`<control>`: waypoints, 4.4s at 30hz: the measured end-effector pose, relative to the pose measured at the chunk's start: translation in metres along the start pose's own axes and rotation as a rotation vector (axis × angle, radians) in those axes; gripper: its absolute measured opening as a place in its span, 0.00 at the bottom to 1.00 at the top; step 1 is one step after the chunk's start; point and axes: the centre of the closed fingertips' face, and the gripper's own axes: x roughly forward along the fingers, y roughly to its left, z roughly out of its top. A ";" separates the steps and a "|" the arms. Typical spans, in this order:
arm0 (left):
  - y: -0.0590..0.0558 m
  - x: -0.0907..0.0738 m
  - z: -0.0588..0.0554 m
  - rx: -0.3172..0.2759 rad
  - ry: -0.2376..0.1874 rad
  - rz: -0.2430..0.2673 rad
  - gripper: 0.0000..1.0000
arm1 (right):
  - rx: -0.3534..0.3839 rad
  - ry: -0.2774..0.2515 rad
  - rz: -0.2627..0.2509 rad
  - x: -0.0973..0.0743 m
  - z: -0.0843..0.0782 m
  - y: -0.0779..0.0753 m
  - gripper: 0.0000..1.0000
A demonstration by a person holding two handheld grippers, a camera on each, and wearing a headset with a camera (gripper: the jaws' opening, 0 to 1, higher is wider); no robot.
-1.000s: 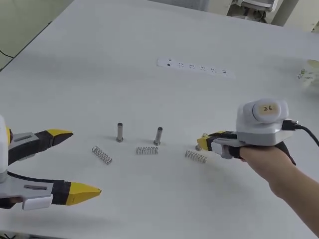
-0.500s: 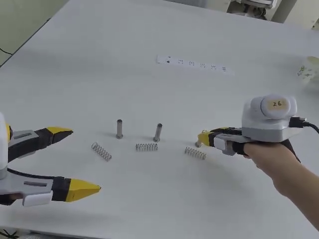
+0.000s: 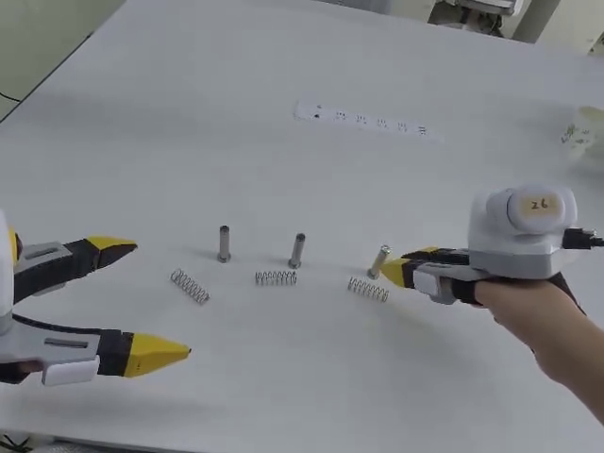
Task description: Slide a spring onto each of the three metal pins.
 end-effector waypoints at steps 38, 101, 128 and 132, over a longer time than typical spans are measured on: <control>-0.001 -0.005 -0.003 0.001 0.013 0.000 0.84 | -0.250 0.207 0.096 0.029 -0.033 0.012 0.19; -0.026 0.025 0.018 -0.054 -0.001 -0.176 0.64 | -0.633 0.240 0.287 -0.006 -0.027 0.068 0.08; -0.062 0.080 0.026 0.026 0.056 -0.371 0.35 | -0.769 0.214 0.357 -0.016 -0.018 0.101 0.08; -0.066 0.092 0.026 0.061 0.062 -0.384 0.34 | -0.788 0.206 0.373 -0.017 -0.018 0.106 0.08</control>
